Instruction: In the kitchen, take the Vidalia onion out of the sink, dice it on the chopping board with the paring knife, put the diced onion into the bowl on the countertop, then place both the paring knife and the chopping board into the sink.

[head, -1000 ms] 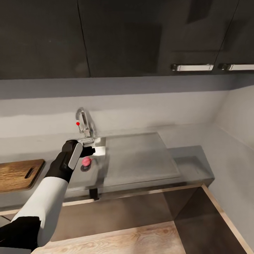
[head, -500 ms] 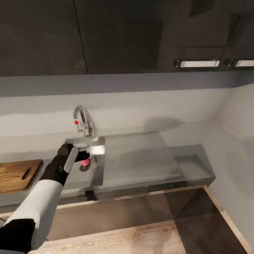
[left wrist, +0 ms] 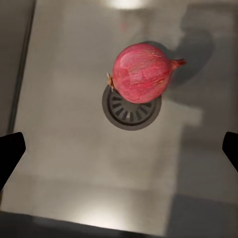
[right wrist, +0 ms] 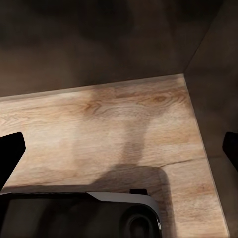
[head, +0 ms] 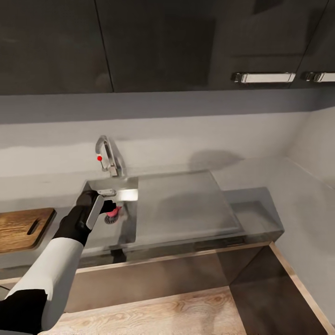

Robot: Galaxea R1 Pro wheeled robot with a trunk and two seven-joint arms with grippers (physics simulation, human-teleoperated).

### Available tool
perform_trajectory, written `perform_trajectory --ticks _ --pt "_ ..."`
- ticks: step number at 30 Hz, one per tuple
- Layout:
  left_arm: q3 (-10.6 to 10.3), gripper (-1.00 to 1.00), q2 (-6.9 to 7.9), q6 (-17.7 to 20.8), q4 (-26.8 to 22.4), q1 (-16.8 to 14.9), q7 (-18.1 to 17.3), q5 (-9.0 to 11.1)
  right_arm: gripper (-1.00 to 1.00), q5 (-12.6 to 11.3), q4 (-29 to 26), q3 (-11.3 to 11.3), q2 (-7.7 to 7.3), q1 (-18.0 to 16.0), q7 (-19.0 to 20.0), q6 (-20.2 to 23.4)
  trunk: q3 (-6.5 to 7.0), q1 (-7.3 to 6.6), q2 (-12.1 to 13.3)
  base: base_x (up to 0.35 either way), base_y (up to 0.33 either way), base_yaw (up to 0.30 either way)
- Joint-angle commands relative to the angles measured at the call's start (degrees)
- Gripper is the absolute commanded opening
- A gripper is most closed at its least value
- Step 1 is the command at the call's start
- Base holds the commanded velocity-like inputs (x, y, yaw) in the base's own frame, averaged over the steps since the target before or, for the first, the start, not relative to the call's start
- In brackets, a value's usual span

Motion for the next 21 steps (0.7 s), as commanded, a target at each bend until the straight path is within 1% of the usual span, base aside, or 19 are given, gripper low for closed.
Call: perform_trajectory --ticks 1,11,17,21 --pt "-0.1 1.00 -0.02 0.2 -0.1 0.0 0.5 0.5 1.00 0.2 -0.1 0.1 -0.01 0.0 -0.3 0.0 -0.19 0.03 -0.1 0.000 0.000 0.000" --pt "-0.5 1.00 -0.07 0.2 0.0 0.0 0.5 0.3 1.00 0.2 -0.1 0.1 -0.01 0.0 -0.3 0.0 -1.11 0.03 -0.1 0.000 0.000 0.000" --pt "-2.5 1.00 -0.03 0.2 -0.1 0.0 0.5 0.3 1.00 0.2 -0.1 0.1 -0.01 0.0 -0.3 0.0 -1.66 0.03 -0.1 0.000 0.000 0.000" --pt "-2.7 1.00 0.00 0.2 -0.1 0.0 0.5 0.3 1.00 0.2 -0.1 0.1 -0.01 0.0 -0.3 0.0 -2.02 0.03 -0.1 0.012 0.000 0.000"
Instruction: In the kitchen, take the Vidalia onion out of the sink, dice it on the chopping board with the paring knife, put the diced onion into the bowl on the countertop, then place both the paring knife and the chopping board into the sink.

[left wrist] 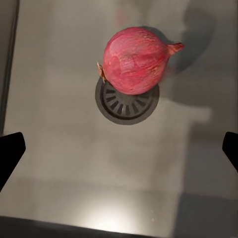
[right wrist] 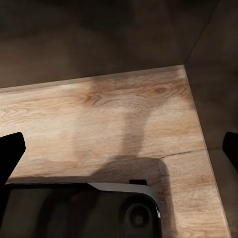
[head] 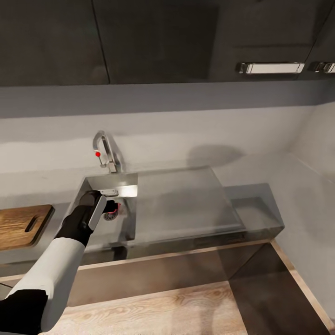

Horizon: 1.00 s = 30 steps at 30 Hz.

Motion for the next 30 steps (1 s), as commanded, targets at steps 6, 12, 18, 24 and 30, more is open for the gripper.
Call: perform_trajectory --ticks 6,12,18,24,30 --pt "-0.2 1.00 0.07 0.2 -0.1 0.0 0.5 0.6 1.00 0.2 -0.1 0.1 -0.01 0.0 -0.3 0.0 -0.60 0.04 -0.1 0.076 0.000 0.000" --pt "-0.3 1.00 0.07 0.2 -0.1 0.0 0.5 0.5 1.00 0.2 -0.1 0.1 -0.01 0.0 -0.3 0.0 -0.76 0.04 -0.1 0.012 0.000 0.000" --pt "-0.3 1.00 0.07 0.2 -0.1 0.0 0.5 0.5 1.00 0.1 -0.1 0.1 -0.01 0.0 -0.3 0.0 -0.78 0.04 -0.1 0.017 0.000 0.000" --pt "-0.3 1.00 0.07 0.2 -0.1 0.0 0.5 0.5 1.00 0.1 -0.1 0.1 -0.01 0.0 -0.3 0.0 -0.78 0.04 -0.1 0.215 0.000 0.000" --pt "-0.3 1.00 0.07 0.2 0.0 0.0 0.5 0.5 1.00 0.1 -0.1 0.1 -0.01 0.0 -0.3 0.0 -0.78 0.04 -0.1 0.210 0.000 0.000"
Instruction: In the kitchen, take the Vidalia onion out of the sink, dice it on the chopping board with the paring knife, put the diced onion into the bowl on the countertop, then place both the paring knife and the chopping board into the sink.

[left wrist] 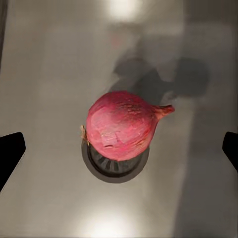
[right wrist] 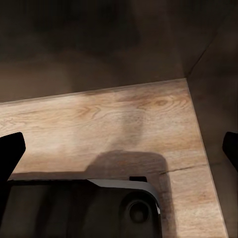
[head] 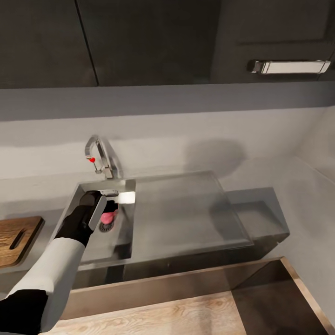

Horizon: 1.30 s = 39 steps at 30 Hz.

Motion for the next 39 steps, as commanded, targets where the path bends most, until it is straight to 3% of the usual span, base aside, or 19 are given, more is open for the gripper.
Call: perform_trajectory --ticks 1,22,30,39 --pt "-0.2 1.00 0.06 0.2 0.0 0.0 0.5 0.6 1.00 0.2 -0.1 0.1 -0.01 0.0 -0.3 0.0 -0.09 0.04 -0.1 0.063 0.000 0.000" --pt "-0.2 1.00 -0.02 0.1 3.6 0.0 0.3 0.7 1.00 0.1 -0.1 0.1 -0.01 0.0 -0.3 0.0 -1.53 0.04 -0.1 0.005 0.000 0.000" --pt "-0.2 1.00 0.19 -6.1 6.0 0.0 0.0 0.7 1.00 0.1 -0.1 0.1 -0.01 0.0 -0.3 0.0 -2.26 0.04 -0.1 0.000 0.000 0.000" --pt "-0.2 1.00 0.23 -7.2 6.6 0.0 -0.1 0.7 1.00 0.1 -0.1 0.1 -0.01 0.0 -0.3 0.0 -3.08 0.04 -0.1 0.034 0.000 0.000"
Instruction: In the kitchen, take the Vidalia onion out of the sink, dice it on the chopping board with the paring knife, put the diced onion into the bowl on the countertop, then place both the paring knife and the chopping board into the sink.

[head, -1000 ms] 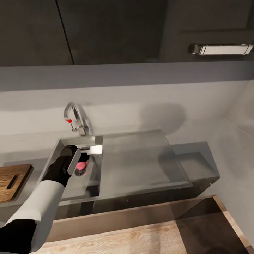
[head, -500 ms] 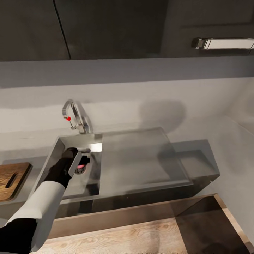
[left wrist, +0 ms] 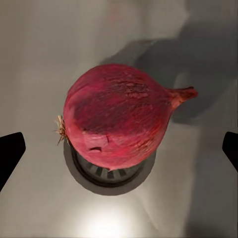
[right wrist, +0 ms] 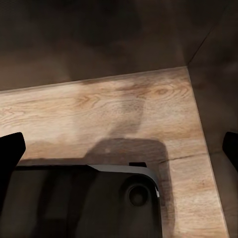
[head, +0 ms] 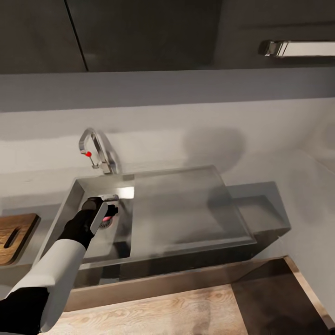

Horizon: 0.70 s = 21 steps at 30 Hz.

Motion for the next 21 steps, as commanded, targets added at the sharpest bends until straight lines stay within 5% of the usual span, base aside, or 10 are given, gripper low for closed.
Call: perform_trajectory --ticks 1,21 --pt "-0.2 1.00 0.07 0.2 0.1 0.0 0.5 0.6 1.00 0.1 -0.1 0.1 -0.01 0.0 -0.3 0.0 -0.18 0.04 -0.1 0.149 0.000 0.000" --pt "-0.2 1.00 0.33 0.2 0.3 -0.1 0.7 0.5 1.00 0.2 -0.1 0.1 -0.01 0.0 -0.3 0.0 -2.00 0.04 -0.1 0.038 0.000 0.000"
